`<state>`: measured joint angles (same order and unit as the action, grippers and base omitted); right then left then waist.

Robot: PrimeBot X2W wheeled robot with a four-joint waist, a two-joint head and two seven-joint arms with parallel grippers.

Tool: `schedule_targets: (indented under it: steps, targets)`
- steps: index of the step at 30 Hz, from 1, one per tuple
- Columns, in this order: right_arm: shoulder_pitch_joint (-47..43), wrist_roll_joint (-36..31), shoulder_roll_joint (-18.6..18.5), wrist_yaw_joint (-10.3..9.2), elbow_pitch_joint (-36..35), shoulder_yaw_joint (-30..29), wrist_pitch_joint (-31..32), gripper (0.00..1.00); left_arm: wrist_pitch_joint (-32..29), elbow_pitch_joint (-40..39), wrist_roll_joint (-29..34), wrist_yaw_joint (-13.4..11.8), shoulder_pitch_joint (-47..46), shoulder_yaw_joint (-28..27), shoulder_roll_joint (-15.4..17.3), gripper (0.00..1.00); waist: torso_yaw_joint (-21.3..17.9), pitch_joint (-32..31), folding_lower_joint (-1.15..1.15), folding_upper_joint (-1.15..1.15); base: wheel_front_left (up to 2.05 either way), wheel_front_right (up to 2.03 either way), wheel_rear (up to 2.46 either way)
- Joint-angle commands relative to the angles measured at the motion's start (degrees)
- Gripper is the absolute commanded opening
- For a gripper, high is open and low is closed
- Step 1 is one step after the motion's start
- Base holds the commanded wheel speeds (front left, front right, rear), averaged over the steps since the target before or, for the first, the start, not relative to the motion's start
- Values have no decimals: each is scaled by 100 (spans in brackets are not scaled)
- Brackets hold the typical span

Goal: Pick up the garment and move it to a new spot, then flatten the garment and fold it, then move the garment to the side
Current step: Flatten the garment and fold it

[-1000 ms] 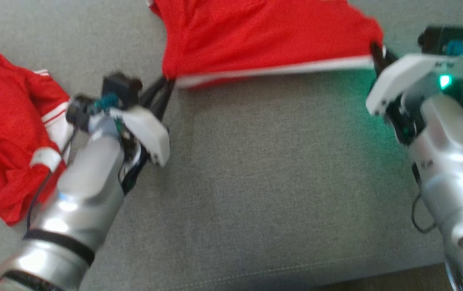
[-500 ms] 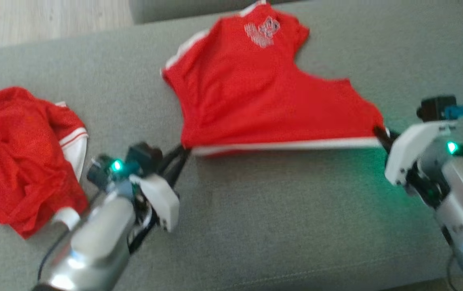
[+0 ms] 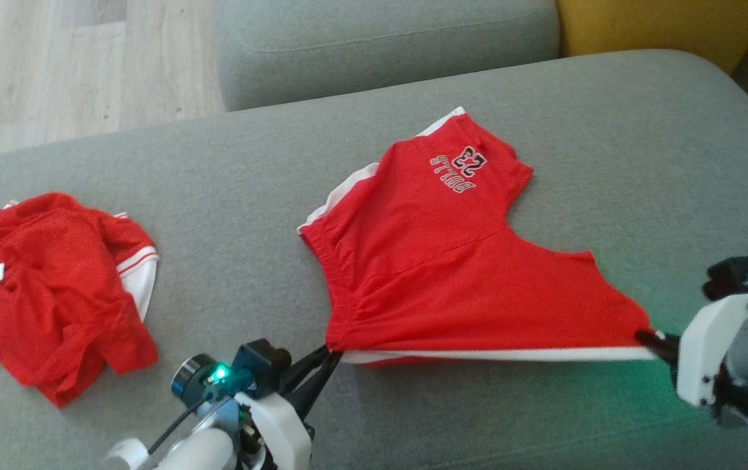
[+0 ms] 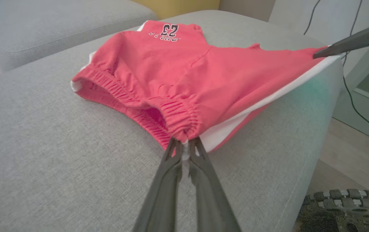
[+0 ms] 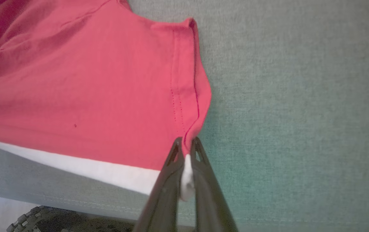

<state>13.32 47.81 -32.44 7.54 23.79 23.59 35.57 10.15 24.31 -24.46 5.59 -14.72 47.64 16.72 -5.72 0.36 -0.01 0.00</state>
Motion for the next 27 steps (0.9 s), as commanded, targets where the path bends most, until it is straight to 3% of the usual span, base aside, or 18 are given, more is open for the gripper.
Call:
schedule_targets:
  steps: [1, 12, 27]
  targets:
    - [168, -47, -247, -5, -262, -151, 42, 0, -17, -259, -31, -69, -311, -248, 216, 0, 37, 33, 1, 0, 0, 0, 0]
    - [972, -907, 344, -5, -812, -1163, 793, 0, -345, -772, -21, -275, -1044, -510, 260, 0, 425, 687, 1, 0, 0, 0, 0]
    - [3280, -1930, 607, -5, 261, -1341, 1377, 0, -378, 84, 10, -39, -2629, -414, -493, 0, 1262, 1795, 1, 0, 0, 0, 0]
